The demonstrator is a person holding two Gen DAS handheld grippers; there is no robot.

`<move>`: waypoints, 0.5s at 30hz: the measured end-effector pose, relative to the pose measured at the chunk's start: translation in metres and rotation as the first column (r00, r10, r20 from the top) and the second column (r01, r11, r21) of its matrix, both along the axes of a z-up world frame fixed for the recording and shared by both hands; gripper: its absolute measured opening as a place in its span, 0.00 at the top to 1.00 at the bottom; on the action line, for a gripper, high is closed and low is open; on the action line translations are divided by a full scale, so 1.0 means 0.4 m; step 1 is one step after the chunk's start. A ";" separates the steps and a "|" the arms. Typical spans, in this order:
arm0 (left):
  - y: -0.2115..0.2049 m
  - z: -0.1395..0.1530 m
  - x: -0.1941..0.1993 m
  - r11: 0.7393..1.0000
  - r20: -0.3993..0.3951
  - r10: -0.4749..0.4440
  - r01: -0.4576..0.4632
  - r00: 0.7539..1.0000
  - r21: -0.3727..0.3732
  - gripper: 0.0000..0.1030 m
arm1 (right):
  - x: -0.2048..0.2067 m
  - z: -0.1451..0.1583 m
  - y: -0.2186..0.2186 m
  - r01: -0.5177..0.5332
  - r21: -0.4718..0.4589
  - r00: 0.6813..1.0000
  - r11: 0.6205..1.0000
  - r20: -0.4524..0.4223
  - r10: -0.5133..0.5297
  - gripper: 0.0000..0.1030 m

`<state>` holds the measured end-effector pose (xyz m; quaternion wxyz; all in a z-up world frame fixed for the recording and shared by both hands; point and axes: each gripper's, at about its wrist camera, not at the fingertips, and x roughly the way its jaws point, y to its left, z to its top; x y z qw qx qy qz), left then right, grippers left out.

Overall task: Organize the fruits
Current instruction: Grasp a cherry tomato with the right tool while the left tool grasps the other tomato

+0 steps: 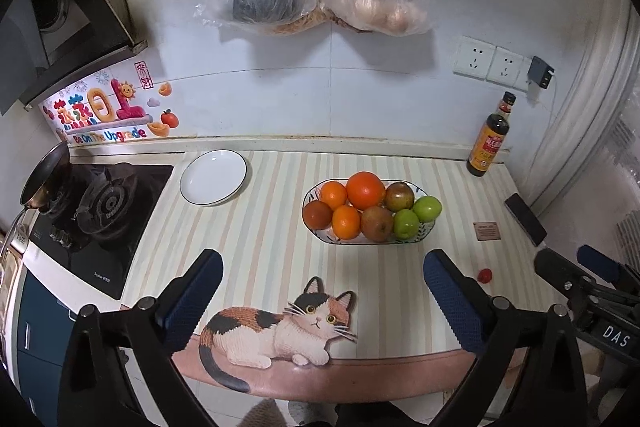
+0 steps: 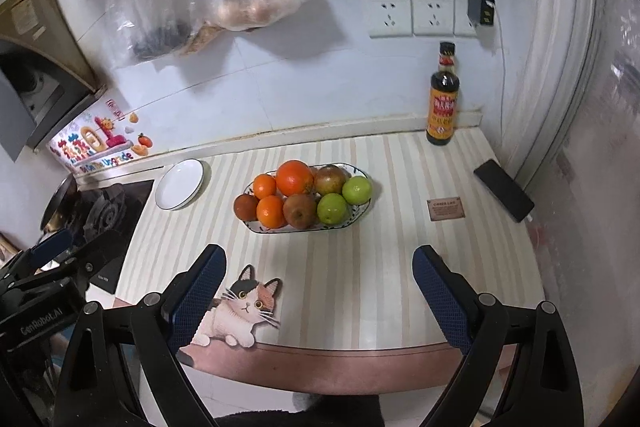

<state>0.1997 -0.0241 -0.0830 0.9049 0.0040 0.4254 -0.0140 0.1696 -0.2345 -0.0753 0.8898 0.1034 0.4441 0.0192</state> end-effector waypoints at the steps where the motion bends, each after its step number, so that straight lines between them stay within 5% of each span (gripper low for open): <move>1: -0.005 -0.009 0.014 1.000 -0.012 0.001 -0.001 1.000 0.000 0.00 | 0.012 -0.014 -0.016 0.012 0.005 1.000 1.000 -0.012 -0.012 0.06; 8: -0.081 -0.086 0.105 0.999 -0.094 -0.030 0.031 0.995 0.014 0.00 | 0.073 -0.139 -0.168 0.136 0.038 0.986 0.990 -0.102 -0.132 0.06; 15: -0.247 -0.215 0.192 0.984 -0.222 -0.140 0.160 0.965 0.074 0.00 | 0.095 -0.358 -0.343 0.258 0.058 0.936 0.964 -0.263 -0.235 0.06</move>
